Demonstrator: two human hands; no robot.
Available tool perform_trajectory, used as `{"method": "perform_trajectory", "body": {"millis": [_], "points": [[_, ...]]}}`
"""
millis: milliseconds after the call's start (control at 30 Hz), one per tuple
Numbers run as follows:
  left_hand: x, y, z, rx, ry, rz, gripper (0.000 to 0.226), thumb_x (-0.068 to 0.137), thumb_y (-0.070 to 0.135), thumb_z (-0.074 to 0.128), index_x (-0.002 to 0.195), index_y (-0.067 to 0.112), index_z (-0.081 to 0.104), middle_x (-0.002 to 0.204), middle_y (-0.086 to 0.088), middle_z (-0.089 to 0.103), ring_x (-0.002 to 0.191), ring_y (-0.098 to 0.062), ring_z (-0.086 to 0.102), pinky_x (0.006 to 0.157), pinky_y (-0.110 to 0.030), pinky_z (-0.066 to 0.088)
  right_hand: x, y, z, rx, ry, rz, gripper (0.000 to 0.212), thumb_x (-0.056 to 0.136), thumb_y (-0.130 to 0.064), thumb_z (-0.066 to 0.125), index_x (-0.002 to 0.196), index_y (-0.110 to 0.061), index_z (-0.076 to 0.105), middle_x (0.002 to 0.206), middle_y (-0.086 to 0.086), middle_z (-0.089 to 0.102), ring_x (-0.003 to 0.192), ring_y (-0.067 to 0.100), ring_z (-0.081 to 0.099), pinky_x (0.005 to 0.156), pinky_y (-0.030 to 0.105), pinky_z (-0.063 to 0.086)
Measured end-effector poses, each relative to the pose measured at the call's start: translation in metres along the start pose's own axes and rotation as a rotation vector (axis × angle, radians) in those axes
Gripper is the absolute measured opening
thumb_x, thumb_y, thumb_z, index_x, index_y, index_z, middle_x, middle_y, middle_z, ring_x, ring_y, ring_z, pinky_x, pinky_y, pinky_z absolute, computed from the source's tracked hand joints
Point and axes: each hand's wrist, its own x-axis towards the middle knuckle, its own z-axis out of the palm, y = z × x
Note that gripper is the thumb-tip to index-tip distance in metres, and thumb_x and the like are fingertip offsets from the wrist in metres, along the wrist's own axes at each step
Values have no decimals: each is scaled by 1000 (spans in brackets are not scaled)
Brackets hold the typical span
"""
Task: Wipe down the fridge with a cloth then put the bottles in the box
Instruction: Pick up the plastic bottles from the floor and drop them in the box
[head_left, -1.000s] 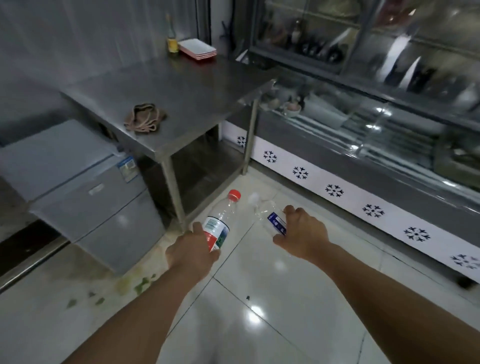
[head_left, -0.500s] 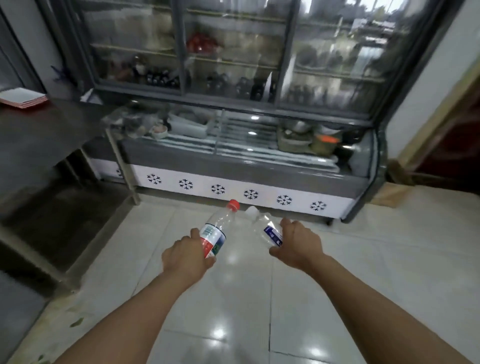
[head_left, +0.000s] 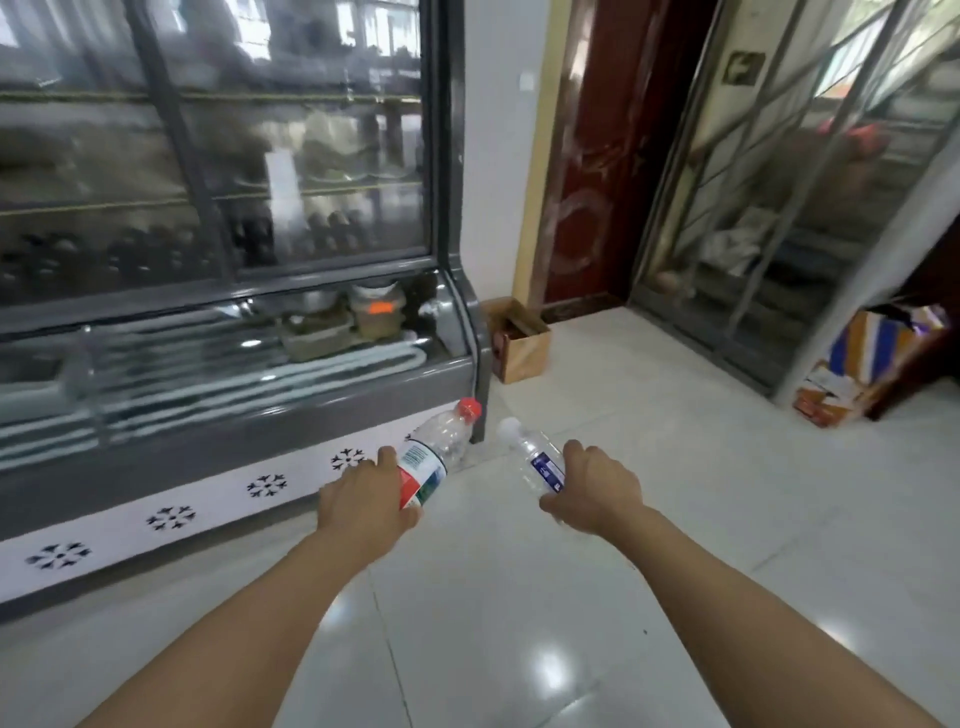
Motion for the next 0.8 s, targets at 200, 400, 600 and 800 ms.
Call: {"method": "perform_trajectory", "body": {"millis": [200,400,600,800], "points": [[90,77,-9,21,-7,195,54,78,46,58,118,19,36,113,-2,61,101,-23,58,71,-33,37,40,65,-31,53,57,194,49,75,-40,63,111,-14,43,109,5,54,95,26,56,68,29,36],[160,177,-4,4,0,341,53,76,45,57,117,19,35,110,-1,62,97,-21,60,70,-32,39,85,145,-59,99,95,324,51,75,-41,65,112,-14,43,109,5,53,96,26,57,67,29,37],[239,303,9,-11,15,390,57,83,47,54,127,19,32,112,-1,62,94,-20,61,68,-31,43,165,254,-84,111,140,352,52,75,-42,65,113,-15,44,107,5,54,90,24,55,67,30,39],[315,432,11,-98,60,357,60,82,51,57,129,26,30,115,3,58,95,-17,59,65,-30,43,263,372,-127,102,141,303,53,74,-44,67,114,-16,44,106,4,55,84,21,53,66,31,42]]}}
